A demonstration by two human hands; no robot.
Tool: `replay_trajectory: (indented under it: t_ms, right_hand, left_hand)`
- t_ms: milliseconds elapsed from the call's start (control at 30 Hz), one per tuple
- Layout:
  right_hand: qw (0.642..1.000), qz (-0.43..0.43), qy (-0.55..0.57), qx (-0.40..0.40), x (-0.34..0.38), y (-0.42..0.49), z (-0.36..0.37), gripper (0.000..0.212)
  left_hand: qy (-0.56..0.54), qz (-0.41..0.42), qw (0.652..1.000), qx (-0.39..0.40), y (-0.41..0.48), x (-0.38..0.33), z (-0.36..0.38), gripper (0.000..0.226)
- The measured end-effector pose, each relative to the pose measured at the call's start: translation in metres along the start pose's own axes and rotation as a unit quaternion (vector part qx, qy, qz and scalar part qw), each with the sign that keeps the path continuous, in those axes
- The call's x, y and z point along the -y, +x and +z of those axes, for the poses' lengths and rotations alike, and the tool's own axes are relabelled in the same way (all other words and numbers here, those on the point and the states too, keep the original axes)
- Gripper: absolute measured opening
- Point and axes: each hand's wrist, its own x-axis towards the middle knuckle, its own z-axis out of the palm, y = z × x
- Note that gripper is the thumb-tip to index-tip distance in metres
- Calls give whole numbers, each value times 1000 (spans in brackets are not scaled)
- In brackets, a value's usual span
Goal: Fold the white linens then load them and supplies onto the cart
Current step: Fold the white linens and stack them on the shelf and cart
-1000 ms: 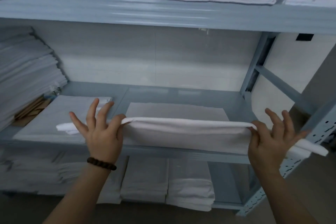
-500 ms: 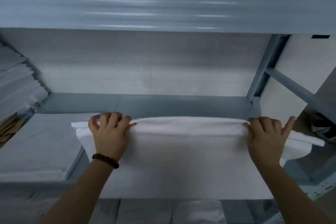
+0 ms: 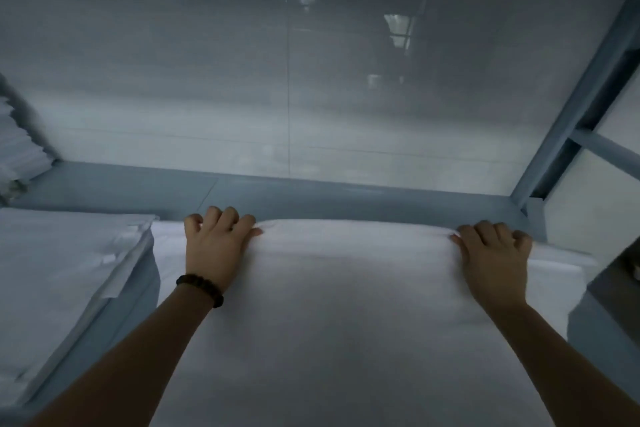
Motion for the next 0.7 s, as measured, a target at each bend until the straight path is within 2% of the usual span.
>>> replay_trajectory:
  t_ms: [167, 300, 367, 500, 567, 633, 700]
  right_hand:
    - [996, -29, 2, 87, 4, -9, 56, 39]
    - [988, -39, -7, 149, 4, -21, 90, 17]
    - [984, -41, -8, 172, 5, -25, 100, 17]
    - [978, 7, -3, 211, 14, -28, 102, 19]
    - [976, 29, 34, 214, 29, -25, 94, 24]
    - [977, 3, 94, 191, 58, -27, 84, 21]
    - [967, -53, 169, 182, 95, -38, 79, 25]
  left_hand:
    - [-11, 18, 991, 129, -5, 8, 62, 38]
    - [-25, -5, 972, 234, -9, 12, 101, 24]
    - [-25, -16, 963, 268, -11, 11, 112, 25]
    - [-4, -57, 953, 297, -11, 0, 114, 35]
    - [-23, -55, 957, 284, -11, -20, 105, 41]
    - [-60, -37, 961, 266, -17, -49, 94, 40]
    - [-98, -17, 953, 286, -31, -85, 85, 39]
